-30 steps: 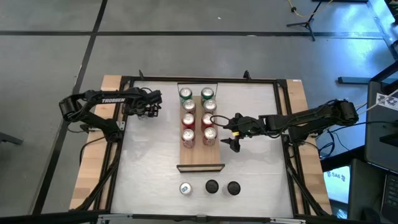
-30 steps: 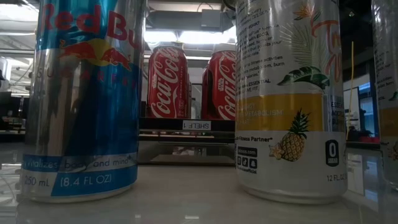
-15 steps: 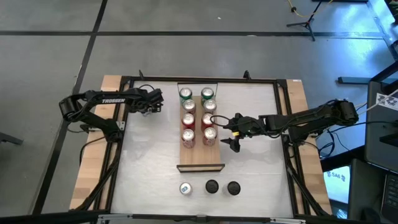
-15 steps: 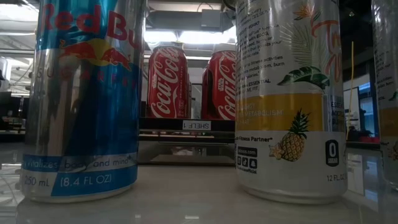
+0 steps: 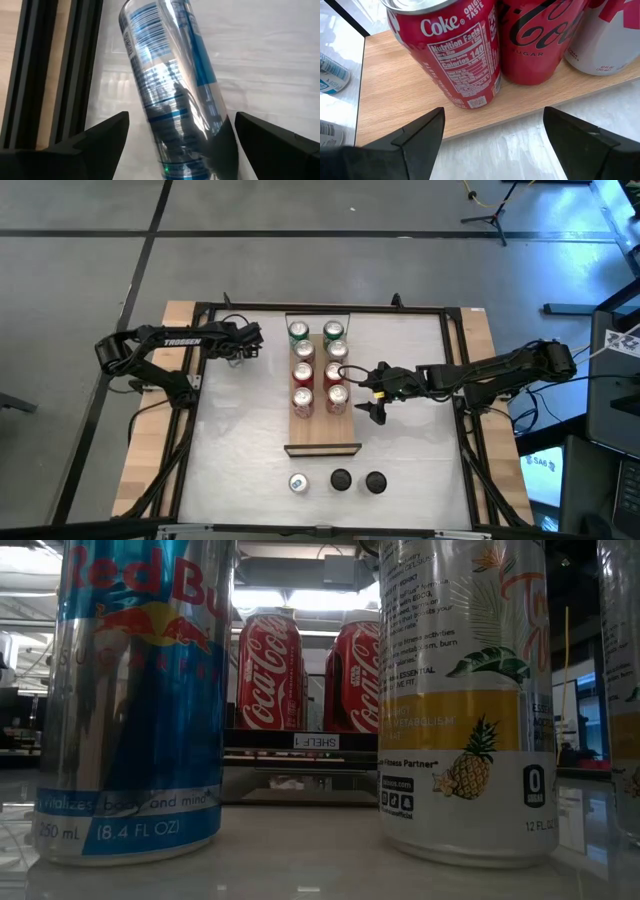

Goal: Place canned beverage on shelf
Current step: Put the top blue soda can on the shelf

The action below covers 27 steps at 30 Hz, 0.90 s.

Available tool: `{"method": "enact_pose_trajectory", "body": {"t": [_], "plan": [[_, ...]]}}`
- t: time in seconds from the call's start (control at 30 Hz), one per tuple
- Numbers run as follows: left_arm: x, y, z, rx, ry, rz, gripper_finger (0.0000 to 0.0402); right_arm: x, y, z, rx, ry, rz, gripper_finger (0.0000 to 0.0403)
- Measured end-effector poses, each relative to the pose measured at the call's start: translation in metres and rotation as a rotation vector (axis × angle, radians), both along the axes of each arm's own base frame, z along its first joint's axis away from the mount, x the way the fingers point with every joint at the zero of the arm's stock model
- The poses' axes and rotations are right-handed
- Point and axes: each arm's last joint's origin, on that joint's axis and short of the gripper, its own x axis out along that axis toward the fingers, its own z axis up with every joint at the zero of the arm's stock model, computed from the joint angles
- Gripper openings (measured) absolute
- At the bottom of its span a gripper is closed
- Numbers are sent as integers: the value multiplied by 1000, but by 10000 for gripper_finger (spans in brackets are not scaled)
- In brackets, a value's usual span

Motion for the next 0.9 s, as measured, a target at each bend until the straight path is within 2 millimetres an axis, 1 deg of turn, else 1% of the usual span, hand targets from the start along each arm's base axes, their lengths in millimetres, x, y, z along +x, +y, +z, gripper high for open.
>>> {"method": "enact_pose_trajectory", "body": {"t": [0.27, 0.37, 0.5, 0.67, 0.8, 0.9], "plan": [[0, 0, 0, -4, -4, 1, 351, 0, 0, 0, 0, 0, 0, 335], [1, 0, -1, -9, -24, 40, 341, 0, 0, 0, 0, 0, 0, 335], [2, 0, -6, -42, -31, 63, 311, 0, 0, 0, 0, 0, -1, 335], [4, 0, -14, -96, -11, 59, 261, 0, 0, 0, 0, 0, -1, 335], [5, -1, -13, -144, -19, 7, 220, 0, 0, 0, -4, 1, 3, 335], [5, -3, -9, -181, -59, -22, 208, 0, 0, 0, -5, 1, 3, 335]]}}
